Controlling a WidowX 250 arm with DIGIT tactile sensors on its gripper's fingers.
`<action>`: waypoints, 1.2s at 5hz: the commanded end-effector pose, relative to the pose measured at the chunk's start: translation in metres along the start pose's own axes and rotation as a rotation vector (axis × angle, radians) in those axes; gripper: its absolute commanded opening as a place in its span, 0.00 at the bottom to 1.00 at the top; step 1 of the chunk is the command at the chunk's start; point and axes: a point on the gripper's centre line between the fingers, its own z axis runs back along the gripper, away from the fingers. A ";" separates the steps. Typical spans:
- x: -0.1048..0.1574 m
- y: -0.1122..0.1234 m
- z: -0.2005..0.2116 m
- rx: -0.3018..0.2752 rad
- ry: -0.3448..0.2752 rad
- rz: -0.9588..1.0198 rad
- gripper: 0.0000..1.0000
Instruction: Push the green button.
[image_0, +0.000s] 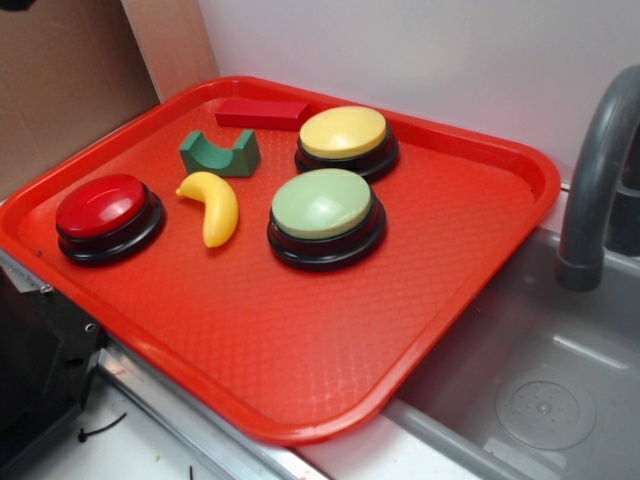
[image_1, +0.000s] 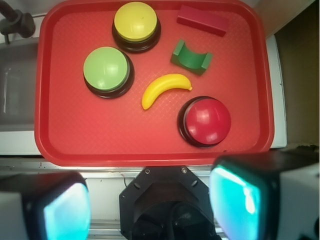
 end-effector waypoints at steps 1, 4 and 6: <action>0.000 0.000 0.000 0.000 0.000 0.000 1.00; 0.093 -0.057 -0.109 -0.009 -0.113 -0.339 1.00; 0.111 -0.059 -0.156 -0.015 -0.085 -0.371 1.00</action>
